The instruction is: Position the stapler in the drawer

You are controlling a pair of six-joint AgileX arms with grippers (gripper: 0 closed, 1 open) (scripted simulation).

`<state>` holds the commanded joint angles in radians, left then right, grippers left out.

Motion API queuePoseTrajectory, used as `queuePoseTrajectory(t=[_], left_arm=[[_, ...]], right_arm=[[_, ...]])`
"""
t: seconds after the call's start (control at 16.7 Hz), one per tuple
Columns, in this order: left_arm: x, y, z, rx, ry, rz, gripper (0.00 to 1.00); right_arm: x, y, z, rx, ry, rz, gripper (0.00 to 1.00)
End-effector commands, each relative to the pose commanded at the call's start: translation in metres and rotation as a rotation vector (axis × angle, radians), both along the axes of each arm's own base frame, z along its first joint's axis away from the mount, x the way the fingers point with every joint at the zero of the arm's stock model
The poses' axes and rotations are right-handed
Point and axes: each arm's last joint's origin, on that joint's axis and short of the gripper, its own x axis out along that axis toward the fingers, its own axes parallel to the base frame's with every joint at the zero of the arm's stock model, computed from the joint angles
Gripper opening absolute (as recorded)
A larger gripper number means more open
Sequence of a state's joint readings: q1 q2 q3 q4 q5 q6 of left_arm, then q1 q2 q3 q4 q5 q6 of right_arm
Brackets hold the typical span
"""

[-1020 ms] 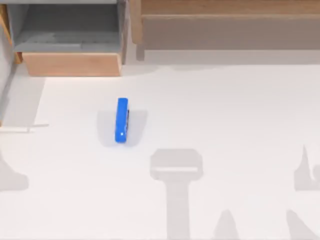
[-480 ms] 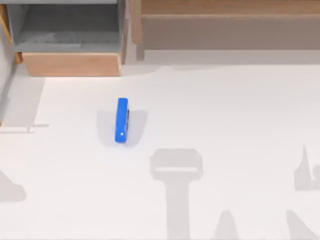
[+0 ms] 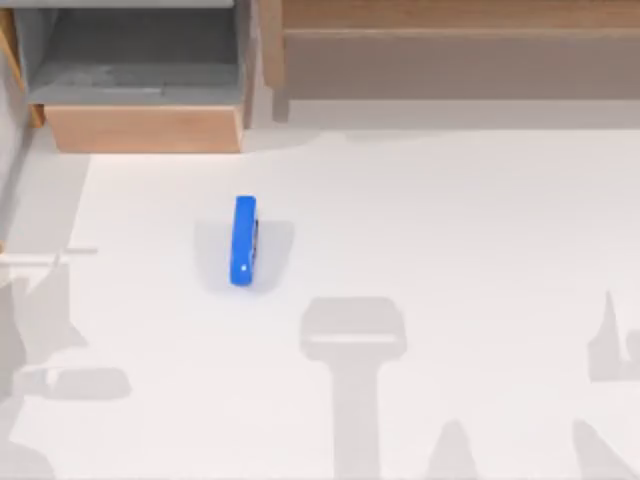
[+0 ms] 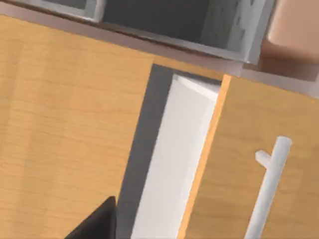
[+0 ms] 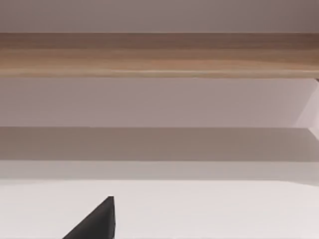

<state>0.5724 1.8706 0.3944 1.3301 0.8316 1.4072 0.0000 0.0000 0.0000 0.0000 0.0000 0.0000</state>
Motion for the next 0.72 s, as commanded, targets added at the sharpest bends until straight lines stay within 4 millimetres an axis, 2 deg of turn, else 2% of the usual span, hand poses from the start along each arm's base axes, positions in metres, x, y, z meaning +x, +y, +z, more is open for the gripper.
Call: queuePoseTrajectory(t=[0.18, 0.36, 0.54, 0.72], left_arm=[[0.024, -0.025, 0.013, -0.195, 0.109, -0.107, 1.0], [0.058, -0.052, 0.026, -0.411, 0.282, -0.16, 1.0], [0.095, -0.085, 0.038, -0.628, 0.523, -0.138, 1.0], [0.128, -0.125, 0.047, -0.808, 0.796, -0.031, 1.0]], right_arm=[[0.0, 0.0, 0.0, 0.0, 0.0, 0.0, 1.0], [0.0, 0.0, 0.0, 0.0, 0.0, 0.0, 1.0], [0.0, 0.0, 0.0, 0.0, 0.0, 0.0, 1.0], [0.0, 0.0, 0.0, 0.0, 0.0, 0.0, 1.0]])
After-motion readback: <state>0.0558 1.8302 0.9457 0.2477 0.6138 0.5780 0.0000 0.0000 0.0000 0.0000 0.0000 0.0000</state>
